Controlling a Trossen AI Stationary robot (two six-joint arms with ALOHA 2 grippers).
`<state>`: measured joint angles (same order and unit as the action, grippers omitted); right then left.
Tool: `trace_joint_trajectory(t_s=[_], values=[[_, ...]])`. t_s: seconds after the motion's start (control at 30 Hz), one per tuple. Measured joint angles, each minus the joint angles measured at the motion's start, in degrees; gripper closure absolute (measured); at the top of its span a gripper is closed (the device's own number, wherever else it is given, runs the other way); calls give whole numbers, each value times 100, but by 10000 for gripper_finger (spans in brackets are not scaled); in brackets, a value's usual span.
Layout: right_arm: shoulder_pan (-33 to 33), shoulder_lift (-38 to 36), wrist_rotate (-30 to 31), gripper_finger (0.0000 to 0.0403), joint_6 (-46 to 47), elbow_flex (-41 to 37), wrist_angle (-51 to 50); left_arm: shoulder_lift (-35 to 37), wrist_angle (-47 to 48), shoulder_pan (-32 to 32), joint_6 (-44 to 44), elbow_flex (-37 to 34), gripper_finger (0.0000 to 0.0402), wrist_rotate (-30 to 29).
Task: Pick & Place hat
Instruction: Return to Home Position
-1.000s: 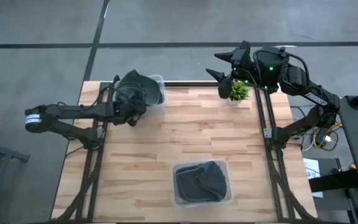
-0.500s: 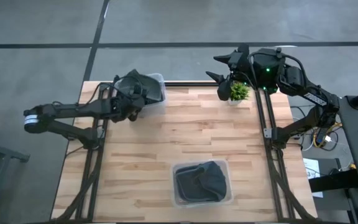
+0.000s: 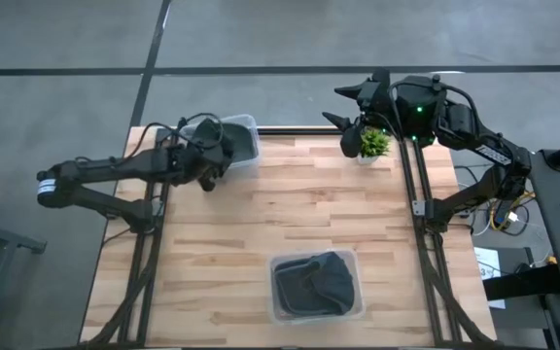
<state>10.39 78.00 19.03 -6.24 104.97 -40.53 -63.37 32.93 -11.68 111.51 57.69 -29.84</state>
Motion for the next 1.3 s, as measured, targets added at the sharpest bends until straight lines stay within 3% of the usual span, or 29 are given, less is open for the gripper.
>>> trace_joint_trajectory(t_s=[0.27,0.37,0.53,0.7,0.8,1.0,1.13,1.3], values=[[0,13,-4,125,275,-20,-250,-4,-520,24,-1823,489,236,15],[2,23,-330,144,487,-26,-568,-7,-642,28,-2721,683,236,38],[0,22,-1547,229,863,-78,-732,-9,-1150,97,-4333,902,261,320],[-1,-1,-2402,370,1181,-319,-687,-11,-2001,213,-5412,905,342,681],[-15,-33,-2698,389,1180,-588,-550,-12,-2152,252,-5851,903,391,881],[-168,-561,-3529,394,1133,-1637,729,-12,-2192,367,-6452,901,400,1311],[-264,-1255,-3426,394,1651,-2650,1779,85,-2192,597,-6982,903,401,1472],[-343,-2236,-2420,394,2232,-3718,1982,306,-2123,792,-6906,903,401,1783]])
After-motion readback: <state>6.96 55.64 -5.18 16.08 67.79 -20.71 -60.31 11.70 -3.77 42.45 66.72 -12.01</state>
